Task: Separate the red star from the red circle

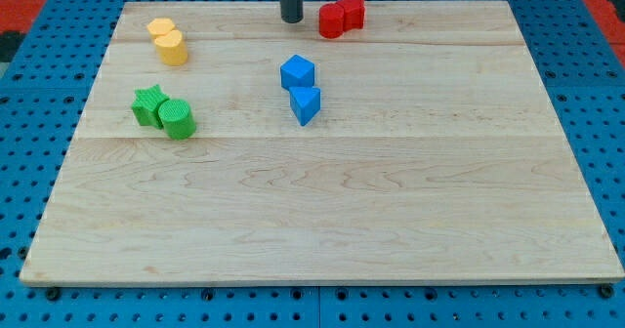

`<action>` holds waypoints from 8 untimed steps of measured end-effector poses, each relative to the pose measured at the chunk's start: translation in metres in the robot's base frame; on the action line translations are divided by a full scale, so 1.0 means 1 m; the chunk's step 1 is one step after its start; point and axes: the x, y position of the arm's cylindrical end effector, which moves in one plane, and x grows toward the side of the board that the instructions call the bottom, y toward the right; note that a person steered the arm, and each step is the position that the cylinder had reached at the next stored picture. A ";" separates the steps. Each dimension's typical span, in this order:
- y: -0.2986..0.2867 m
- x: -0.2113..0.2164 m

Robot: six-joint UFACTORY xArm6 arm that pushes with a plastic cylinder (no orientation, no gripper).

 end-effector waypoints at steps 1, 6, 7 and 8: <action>0.059 -0.015; 0.089 0.054; 0.101 0.081; 0.130 0.095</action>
